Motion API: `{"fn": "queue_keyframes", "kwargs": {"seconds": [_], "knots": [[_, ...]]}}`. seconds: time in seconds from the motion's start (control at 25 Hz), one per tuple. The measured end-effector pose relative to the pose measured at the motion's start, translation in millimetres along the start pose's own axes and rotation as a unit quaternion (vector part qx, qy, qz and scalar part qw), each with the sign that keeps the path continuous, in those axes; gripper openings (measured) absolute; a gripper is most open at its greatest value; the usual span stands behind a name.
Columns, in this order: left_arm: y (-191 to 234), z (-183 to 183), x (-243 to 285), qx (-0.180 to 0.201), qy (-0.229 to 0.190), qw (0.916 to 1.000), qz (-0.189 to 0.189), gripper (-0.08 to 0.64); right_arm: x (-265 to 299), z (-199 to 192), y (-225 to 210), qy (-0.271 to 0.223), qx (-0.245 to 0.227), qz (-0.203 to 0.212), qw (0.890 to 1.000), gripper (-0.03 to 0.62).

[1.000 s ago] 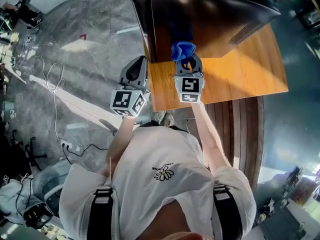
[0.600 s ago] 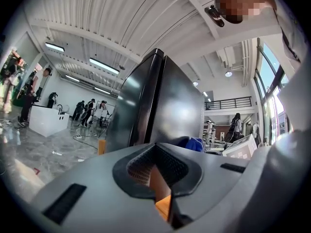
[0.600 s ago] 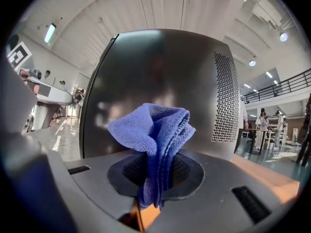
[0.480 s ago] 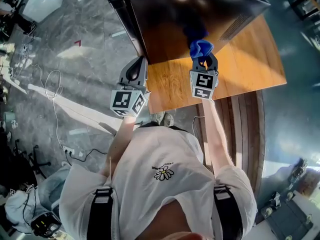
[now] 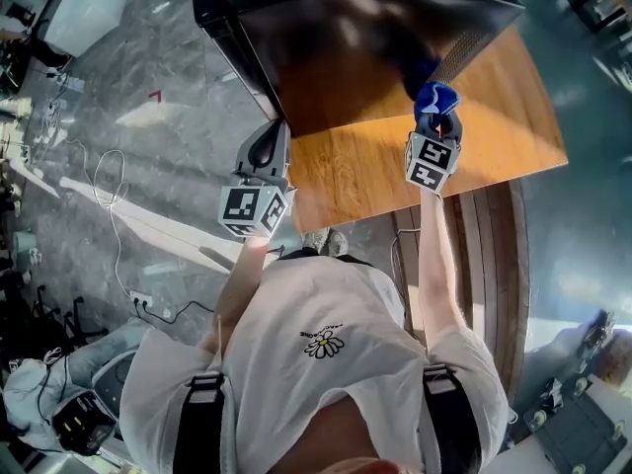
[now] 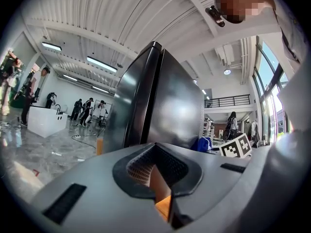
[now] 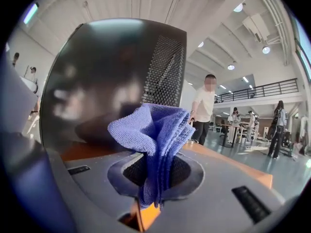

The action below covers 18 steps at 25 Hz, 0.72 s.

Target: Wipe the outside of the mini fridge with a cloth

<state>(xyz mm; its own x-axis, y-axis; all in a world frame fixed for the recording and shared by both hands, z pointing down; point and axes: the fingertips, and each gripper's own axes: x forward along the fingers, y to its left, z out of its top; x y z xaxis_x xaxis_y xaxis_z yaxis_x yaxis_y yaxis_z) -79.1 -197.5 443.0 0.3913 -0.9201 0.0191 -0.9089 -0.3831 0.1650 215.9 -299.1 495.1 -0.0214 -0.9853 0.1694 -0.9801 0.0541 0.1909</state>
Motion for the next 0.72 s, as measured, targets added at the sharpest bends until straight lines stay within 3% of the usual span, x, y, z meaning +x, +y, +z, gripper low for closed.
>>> {"fn": "queue_keyframes", "kwargs": {"seconds": [0.36,0.72], "knots": [[-12.0,-4.0,4.5,0.003,0.007,1.0,-0.002,0.005,6.9,-8.1,-46.4,0.012,0.004,-0.037,0.999,0.072],[-7.8,0.9,-0.8,0.0,0.002,1.0,0.007,0.005,-2.5,-7.5,-52.7,0.008,0.037,-0.059,0.998,0.072]]}}
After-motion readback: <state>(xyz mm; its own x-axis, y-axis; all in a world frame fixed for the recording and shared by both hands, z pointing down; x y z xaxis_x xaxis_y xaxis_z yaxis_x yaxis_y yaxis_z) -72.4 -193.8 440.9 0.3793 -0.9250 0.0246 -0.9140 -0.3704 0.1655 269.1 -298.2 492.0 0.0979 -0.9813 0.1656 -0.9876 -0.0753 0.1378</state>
